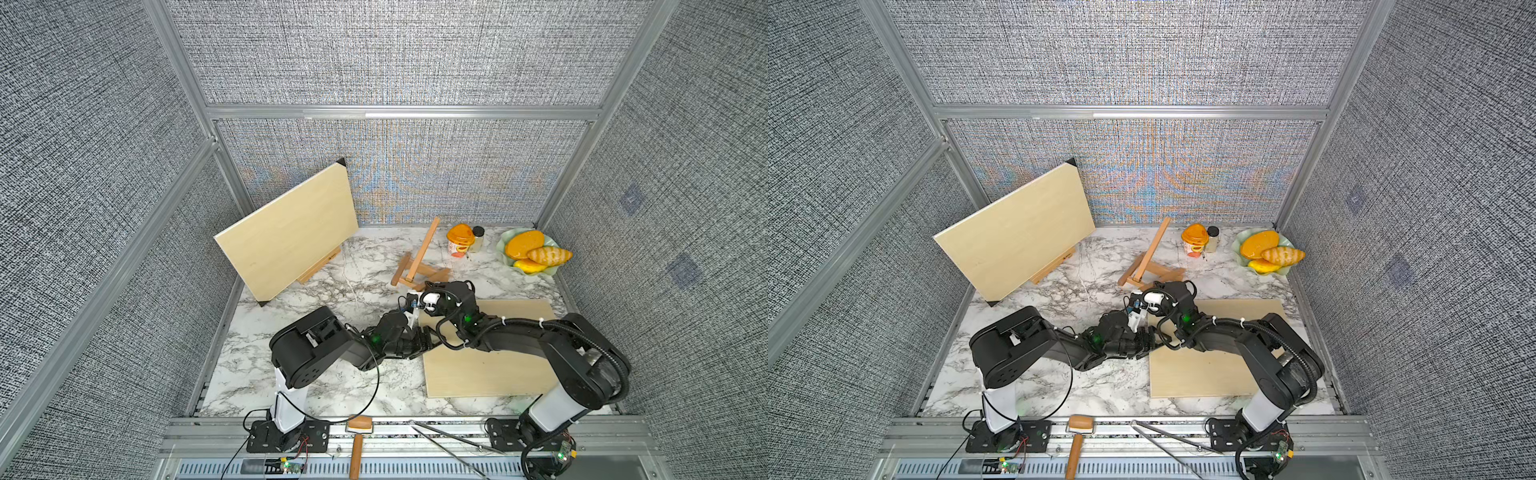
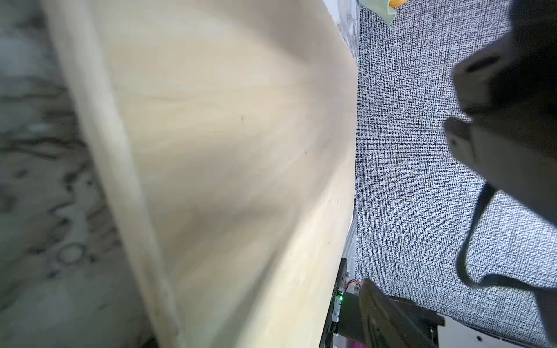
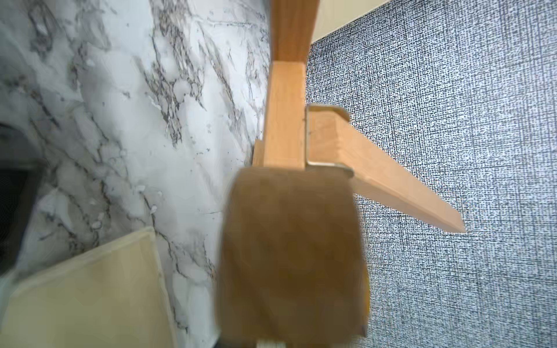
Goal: Disassemble the easel
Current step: Pick up the easel at the center of the board.
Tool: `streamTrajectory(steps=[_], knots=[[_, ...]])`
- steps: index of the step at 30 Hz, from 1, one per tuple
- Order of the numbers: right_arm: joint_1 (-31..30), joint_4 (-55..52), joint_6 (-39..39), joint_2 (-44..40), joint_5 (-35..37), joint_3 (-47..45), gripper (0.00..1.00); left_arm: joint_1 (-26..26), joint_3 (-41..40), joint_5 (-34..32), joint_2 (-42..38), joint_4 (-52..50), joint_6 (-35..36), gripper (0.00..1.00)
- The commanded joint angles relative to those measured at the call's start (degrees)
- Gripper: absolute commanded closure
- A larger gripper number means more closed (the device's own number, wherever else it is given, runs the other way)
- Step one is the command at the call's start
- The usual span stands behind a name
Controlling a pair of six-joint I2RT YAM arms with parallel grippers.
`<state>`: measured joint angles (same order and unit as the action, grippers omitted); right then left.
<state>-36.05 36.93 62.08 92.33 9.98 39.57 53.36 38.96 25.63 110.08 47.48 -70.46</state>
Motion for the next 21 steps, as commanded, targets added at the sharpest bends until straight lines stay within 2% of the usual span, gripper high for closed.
streamTrajectory(steps=[1,6,14,21], knots=[[-0.1,0.9,-7.4,-1.1,-1.1,1.9,1.0,-0.7,-1.1,-1.7,-1.1,-3.1,1.5,0.24],[-0.1,0.2,-13.5,-2.4,0.6,3.5,1.0,-1.6,-1.4,-3.9,-5.7,-10.1,5.2,0.24],[0.1,-3.0,-24.1,-5.2,3.4,6.6,1.0,-3.1,-0.4,-10.6,-16.1,-27.4,13.8,0.23],[0.1,-10.0,-32.9,-8.2,2.2,10.8,1.0,-4.6,10.1,-20.4,-23.0,-54.6,24.6,0.22]])
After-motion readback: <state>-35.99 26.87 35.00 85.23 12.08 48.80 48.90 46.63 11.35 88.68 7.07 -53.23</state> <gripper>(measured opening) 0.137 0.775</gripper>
